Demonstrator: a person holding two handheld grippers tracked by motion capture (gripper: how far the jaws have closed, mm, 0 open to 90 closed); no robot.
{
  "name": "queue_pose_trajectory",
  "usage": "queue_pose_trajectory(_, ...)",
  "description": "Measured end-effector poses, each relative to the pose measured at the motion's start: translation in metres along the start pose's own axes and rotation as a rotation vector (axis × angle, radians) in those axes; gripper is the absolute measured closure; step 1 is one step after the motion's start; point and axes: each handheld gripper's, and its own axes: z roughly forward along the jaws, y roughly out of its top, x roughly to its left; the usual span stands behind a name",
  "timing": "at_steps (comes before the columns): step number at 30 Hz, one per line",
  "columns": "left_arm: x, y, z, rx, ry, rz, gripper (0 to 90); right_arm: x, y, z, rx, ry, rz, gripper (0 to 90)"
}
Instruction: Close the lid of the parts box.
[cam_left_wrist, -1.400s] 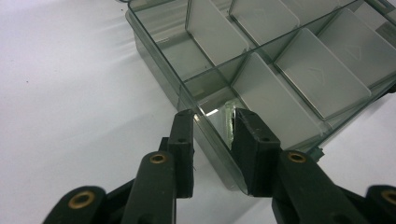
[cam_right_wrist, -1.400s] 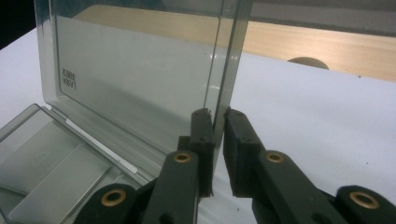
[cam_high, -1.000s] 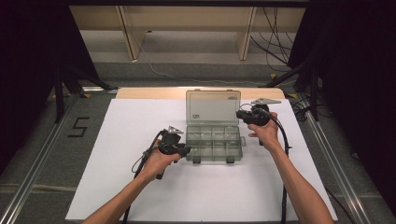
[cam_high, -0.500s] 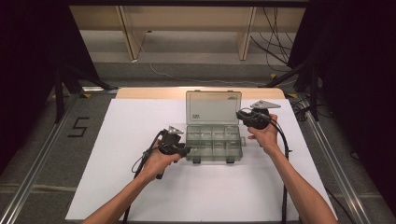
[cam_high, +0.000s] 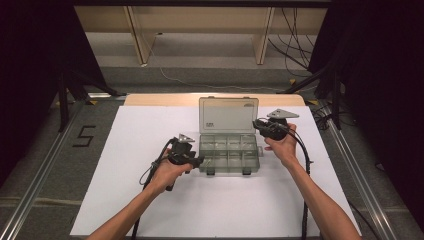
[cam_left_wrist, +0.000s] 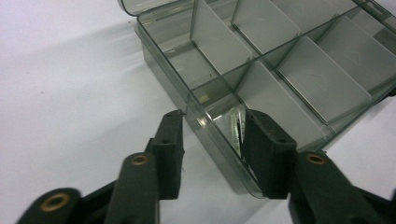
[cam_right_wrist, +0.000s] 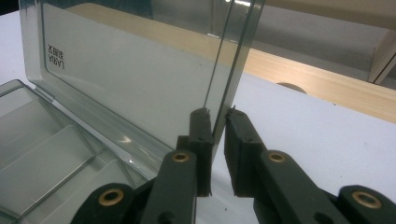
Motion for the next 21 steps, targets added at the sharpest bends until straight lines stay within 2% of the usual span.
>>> queue_pose_trajectory(3, 0.002, 0.002, -0.002, -0.009, 0.007, 0.002, 49.2, 0.001, 0.000, 0.000, -0.006, 0.001, -0.007, 82.1)
queue_pose_trajectory(4, 0.003, 0.004, -0.005, -0.005, 0.003, 0.007, 48.0, 0.002, 0.000, 0.000, -0.003, 0.011, 0.012, 82.2)
queue_pose_trajectory(6, 0.003, 0.006, -0.006, -0.027, 0.008, -0.015, 44.8, 0.002, -0.001, -0.001, -0.006, -0.007, 0.003, 82.3)
queue_pose_trajectory(7, 0.005, 0.009, -0.010, -0.014, 0.007, 0.009, 43.9, 0.002, -0.001, -0.001, -0.010, -0.006, 0.001, 82.4)
queue_pose_trajectory(10, 0.007, 0.015, -0.015, -0.027, 0.007, 0.014, 40.5, 0.002, -0.001, 0.000, -0.018, -0.009, -0.013, 82.5)
queue_pose_trajectory(15, 0.013, 0.030, -0.026, -0.063, 0.017, 0.014, 37.5, 0.003, 0.000, -0.001, -0.018, -0.003, -0.001, 82.8)
queue_pose_trajectory(17, 0.014, 0.036, -0.028, -0.090, 0.021, -0.002, 36.5, 0.004, 0.000, -0.002, -0.012, -0.007, -0.002, 82.8)
queue_pose_trajectory(19, 0.013, 0.045, -0.028, -0.148, 0.030, -0.050, 35.2, 0.004, 0.000, -0.002, -0.015, -0.004, -0.003, 82.9)
queue_pose_trajectory(20, 0.013, 0.048, -0.029, -0.153, 0.026, -0.055, 34.3, 0.004, 0.000, -0.003, -0.001, -0.011, -0.003, 83.0)
queue_pose_trajectory(21, 0.013, 0.052, -0.030, -0.154, 0.027, -0.043, 33.7, 0.004, 0.000, -0.003, -0.002, -0.015, -0.005, 83.0)
